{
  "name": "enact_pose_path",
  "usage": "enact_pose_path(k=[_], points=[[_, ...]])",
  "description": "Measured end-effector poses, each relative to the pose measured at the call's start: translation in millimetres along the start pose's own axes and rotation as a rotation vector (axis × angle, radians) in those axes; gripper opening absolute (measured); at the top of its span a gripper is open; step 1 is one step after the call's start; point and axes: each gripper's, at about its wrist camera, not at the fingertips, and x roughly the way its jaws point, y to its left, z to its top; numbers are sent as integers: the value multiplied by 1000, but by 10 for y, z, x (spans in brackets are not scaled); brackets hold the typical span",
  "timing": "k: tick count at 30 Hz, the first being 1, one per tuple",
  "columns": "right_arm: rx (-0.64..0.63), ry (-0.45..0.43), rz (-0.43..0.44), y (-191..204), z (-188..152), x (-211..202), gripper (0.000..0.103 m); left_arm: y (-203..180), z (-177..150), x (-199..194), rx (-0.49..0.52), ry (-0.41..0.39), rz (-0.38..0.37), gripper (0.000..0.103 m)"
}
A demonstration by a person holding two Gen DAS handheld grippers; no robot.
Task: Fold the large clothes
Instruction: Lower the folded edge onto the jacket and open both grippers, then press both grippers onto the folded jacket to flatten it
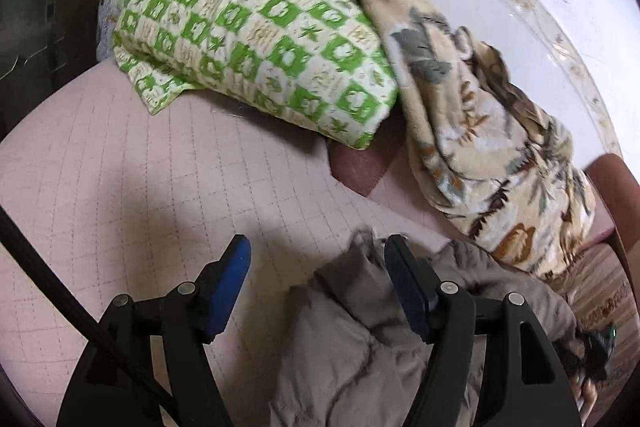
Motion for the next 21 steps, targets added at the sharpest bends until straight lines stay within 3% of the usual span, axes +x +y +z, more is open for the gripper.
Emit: enact_pose_path(k=[3,4,5,10,15,18,21], points=[[14,-38,2,6,88,-58,49,-150,-119,-120,55,11,-48,69],[15,-61,3,19,114,-115,60,-242,-182,-164,84,16,-66,69],[17,-82,6,41,131,-189,63,-310,-230,-194,105,20,-77,69],[-194,-45,-18,473,-156,-352,63,-909,-745,-329,286,89,-171,69],[-437,52,-93,768,-922,-310,63,-1448,-1450,-410,428,115,-225,69],[-556,83,-162,820,-1299,-203,63,-1691,-1595,-280,500,91,-190,69],[-643,111,-226,882,-1451,59,63,-1778,-1535,77,471,147,-169,69]])
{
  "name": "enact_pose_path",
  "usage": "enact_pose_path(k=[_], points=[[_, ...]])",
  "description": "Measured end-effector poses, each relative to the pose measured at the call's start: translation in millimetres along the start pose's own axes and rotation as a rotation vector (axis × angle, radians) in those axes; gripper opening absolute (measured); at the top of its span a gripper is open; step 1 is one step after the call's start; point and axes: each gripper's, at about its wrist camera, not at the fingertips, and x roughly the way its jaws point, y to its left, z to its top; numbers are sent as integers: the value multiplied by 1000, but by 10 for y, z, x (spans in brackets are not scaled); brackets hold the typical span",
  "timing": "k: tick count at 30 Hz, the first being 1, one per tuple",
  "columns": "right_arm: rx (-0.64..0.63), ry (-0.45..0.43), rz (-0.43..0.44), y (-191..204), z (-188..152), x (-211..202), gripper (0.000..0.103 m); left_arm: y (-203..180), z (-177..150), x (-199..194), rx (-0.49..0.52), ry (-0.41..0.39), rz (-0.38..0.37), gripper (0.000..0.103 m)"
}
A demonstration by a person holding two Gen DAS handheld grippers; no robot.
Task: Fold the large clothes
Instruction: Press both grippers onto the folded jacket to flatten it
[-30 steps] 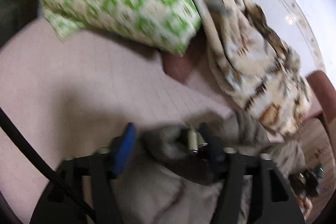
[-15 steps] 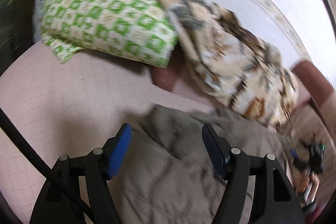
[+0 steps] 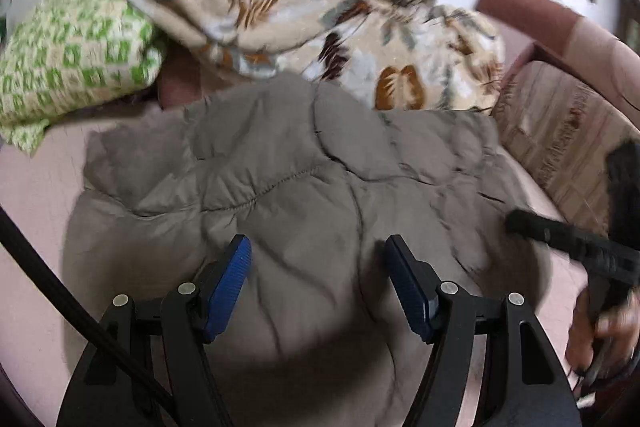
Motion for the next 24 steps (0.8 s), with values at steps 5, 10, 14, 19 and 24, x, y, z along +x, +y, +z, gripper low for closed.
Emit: enact_pose_path(k=[5,10,14,19,24], points=[[-28,68,-107,-43,74,533,61,200,198,543,-43,73,65,70],[-18,133,-143,-205,164,883,61,370,276,853,-84,113,68,72],[-2,168,-141,-311,174,1043,62,366,289,972,-75,111,96,74],[-14,168,-158,-302,174,1094,62,278,257,890,-53,74,170,75],[9,81,-132,-146,111,683,63,181,40,321,-33,-13,203,75]])
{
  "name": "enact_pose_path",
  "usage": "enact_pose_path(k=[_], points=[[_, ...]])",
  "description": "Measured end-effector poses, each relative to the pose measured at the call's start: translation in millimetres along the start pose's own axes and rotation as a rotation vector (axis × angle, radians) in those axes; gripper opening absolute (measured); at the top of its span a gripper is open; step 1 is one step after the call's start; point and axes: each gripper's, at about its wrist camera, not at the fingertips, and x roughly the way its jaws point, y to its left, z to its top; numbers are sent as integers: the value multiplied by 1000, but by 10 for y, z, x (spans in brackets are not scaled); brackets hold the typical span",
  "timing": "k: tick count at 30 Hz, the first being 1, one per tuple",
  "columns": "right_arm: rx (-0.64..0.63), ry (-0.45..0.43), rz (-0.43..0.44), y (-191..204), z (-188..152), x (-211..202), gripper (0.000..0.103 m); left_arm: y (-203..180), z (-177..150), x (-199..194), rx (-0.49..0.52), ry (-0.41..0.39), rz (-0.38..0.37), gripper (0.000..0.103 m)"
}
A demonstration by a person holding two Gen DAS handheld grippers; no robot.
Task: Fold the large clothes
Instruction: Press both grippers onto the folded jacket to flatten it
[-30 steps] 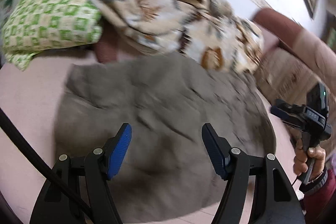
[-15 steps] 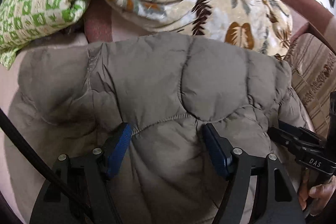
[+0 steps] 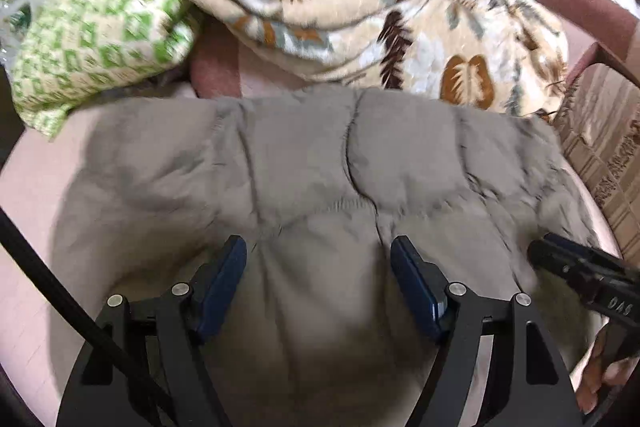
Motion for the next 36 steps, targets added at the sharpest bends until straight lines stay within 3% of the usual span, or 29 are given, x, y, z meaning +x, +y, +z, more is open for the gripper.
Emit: enact_pose_path(k=[4,11,18,36], points=[[-28,-84,19,166,-218,-517,65,34,-293,-368,44,-25,87,75],[7,-81,-16,220,-662,-894,66,286,-766,-720,-28,-61,165,75],[11,-50,-88,95,-676,-751,66,484,-866,-528,-77,-52,177,75],[-5,23,-100,43,-711,-388,74,457,-864,-382,-57,-52,195,79]])
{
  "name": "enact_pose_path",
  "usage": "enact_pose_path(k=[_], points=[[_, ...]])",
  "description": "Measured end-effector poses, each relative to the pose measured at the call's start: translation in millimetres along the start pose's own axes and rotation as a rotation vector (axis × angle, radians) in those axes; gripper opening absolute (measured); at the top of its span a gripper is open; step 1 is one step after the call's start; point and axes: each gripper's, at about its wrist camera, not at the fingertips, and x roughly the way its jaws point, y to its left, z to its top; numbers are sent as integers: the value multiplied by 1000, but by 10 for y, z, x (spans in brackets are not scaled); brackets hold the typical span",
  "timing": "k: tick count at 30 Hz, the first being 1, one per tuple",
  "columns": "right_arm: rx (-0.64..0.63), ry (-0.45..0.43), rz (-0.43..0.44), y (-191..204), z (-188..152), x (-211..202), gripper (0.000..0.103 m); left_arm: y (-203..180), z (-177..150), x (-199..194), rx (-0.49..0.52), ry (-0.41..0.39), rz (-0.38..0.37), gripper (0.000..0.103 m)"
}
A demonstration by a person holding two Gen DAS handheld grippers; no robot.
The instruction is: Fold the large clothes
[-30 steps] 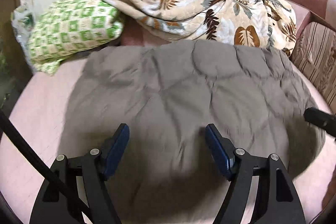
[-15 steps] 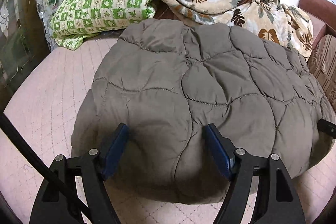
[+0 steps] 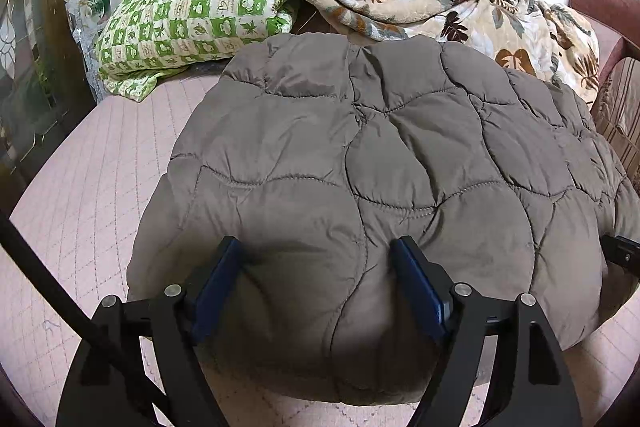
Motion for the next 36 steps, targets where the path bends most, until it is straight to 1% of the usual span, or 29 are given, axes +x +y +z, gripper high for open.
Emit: enact_pose_path(k=[10,14,15,17,19,20,21,23,25,26,27,29,31,32,34,36], points=[[-11,17,1,-2,1,44,75,-16,11,22,4,12,4,79],[6,35,13,-17,34,-3,75,39,67,-37,-21,36,-21,79],[25,30,34,-37,49,-64,75,120,100,-96,-55,40,-58,79],[60,15,78,-93,67,-198,75,289,144,-201,-119,39,-97,79],[96,-10,91,-183,67,-339,75,487,166,-258,-190,46,-120,79],[124,-24,95,-261,61,-409,75,664,166,-266,-252,63,-143,79],[166,-32,106,-369,49,-471,75,796,152,-261,-298,76,-151,79],[263,-40,149,-613,4,-565,75,996,117,-236,-353,96,-143,79],[354,-48,164,-839,-63,-631,75,1237,66,-181,-421,132,-133,79],[394,-53,169,-936,-103,-658,75,1303,37,-168,-444,144,-136,79],[435,-53,176,-1037,-142,-672,75,1416,-8,-136,-490,167,-153,79],[517,-45,183,-1235,-240,-673,75,1501,-82,-100,-543,196,-190,79],[559,-38,179,-1336,-306,-672,75,1556,-163,-43,-592,236,-234,79],[597,-29,177,-1396,-360,-656,75,1563,-199,-22,-607,250,-244,79],[646,-10,175,-1470,-422,-625,75,1552,-244,1,-622,270,-256,79],[682,-8,193,-1537,-456,-593,76,1517,-273,11,-626,277,-277,79]])
